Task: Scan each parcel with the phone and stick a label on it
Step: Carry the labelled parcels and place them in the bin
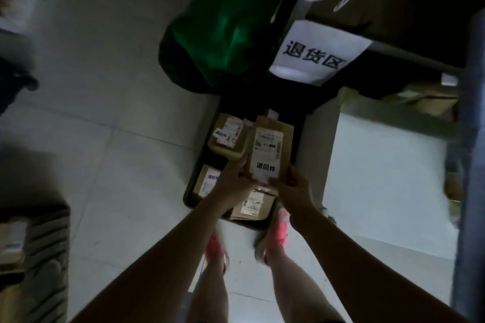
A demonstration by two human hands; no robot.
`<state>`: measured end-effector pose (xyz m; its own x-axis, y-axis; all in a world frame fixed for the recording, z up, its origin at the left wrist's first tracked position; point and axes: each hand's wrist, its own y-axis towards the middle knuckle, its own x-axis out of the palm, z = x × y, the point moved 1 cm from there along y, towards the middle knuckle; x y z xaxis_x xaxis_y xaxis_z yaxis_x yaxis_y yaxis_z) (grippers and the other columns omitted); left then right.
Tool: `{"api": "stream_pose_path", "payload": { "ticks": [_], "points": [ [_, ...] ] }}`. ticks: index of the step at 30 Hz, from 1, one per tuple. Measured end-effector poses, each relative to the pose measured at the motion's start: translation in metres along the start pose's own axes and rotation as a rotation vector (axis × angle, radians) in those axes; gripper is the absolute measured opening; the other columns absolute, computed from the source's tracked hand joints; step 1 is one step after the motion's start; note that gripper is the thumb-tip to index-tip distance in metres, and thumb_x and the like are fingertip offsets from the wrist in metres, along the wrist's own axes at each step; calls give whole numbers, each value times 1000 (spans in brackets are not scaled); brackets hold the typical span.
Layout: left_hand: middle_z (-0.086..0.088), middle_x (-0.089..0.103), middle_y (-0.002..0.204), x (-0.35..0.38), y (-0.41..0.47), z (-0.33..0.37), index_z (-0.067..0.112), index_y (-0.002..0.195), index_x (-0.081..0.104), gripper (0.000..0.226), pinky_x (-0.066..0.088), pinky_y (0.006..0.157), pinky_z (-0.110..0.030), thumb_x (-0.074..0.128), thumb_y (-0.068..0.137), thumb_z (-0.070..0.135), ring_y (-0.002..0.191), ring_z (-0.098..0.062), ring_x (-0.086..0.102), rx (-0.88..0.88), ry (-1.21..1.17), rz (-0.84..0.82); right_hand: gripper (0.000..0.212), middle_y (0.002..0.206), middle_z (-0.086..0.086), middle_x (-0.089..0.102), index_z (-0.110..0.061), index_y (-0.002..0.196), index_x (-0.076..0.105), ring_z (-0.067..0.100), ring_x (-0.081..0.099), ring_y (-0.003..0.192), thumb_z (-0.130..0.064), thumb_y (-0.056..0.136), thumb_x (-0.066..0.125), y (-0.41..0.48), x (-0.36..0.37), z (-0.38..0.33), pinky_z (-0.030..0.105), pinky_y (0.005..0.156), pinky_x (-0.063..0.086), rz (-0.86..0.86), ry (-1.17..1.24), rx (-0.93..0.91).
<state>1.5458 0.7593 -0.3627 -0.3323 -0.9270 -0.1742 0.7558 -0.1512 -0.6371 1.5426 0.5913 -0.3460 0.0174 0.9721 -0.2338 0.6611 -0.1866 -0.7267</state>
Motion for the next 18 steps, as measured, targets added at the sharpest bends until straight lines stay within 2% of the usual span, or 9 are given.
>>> {"api": "stream_pose_path", "payload": {
  "ticks": [3,5,6,7,8,10,14,16,18],
  "points": [
    [22,64,108,2,75,-26,41,134,48,60,55,69,-12,76,84,21,96,13,62,-2,54,-13,61,120,-2,72,-19,140,57,17,68,111,-2,85,74,76,16,21,38,92,59,13,7,9],
    [21,61,105,5,120,-45,40,133,49,58,55,66,-14,75,85,19,97,6,63,-21,81,7,65,121,-5,71,-23,144,53,14,68,108,-6,86,75,122,26,38,26,80,60,11,9,29],
    [18,63,108,8,141,-55,38,133,49,57,56,71,-18,74,86,18,100,1,63,-35,84,15,65,120,-6,71,-23,144,53,14,68,107,-7,86,75,143,30,47,21,73,58,17,3,33],
    [13,65,112,14,162,-66,36,134,50,56,57,77,-23,74,87,17,102,-4,64,-41,88,16,64,120,-6,71,-23,144,53,14,68,109,-7,85,75,166,34,57,21,73,57,29,-4,36],
    [10,66,114,19,179,-77,34,135,50,55,57,80,-26,74,87,17,103,-7,64,-40,93,17,65,122,-5,70,-24,144,52,16,66,113,-6,86,74,185,37,65,25,80,59,37,-11,36],
    [10,67,114,30,203,-94,32,137,49,56,54,76,-21,73,88,17,101,-5,64,-28,129,31,66,130,-1,66,-22,145,50,20,61,122,-1,87,71,215,40,80,37,95,57,37,-27,16],
    [6,66,111,50,226,-117,23,133,56,47,50,66,-17,71,90,11,95,-11,66,-15,214,141,65,137,7,63,-18,147,47,30,61,124,0,89,69,246,42,104,49,97,57,23,-148,9],
    [0,65,109,58,226,-116,17,130,59,41,40,56,-12,66,91,5,83,-9,65,-60,318,198,59,136,9,63,-12,145,48,29,61,124,-6,91,70,245,42,109,41,100,54,2,-330,-24],
    [0,65,118,61,214,-102,18,126,61,39,39,53,-11,67,90,5,74,0,57,-90,435,186,52,130,4,65,-12,139,52,24,62,121,-8,91,70,230,39,106,26,94,53,-15,-492,-92]
  ]
}}
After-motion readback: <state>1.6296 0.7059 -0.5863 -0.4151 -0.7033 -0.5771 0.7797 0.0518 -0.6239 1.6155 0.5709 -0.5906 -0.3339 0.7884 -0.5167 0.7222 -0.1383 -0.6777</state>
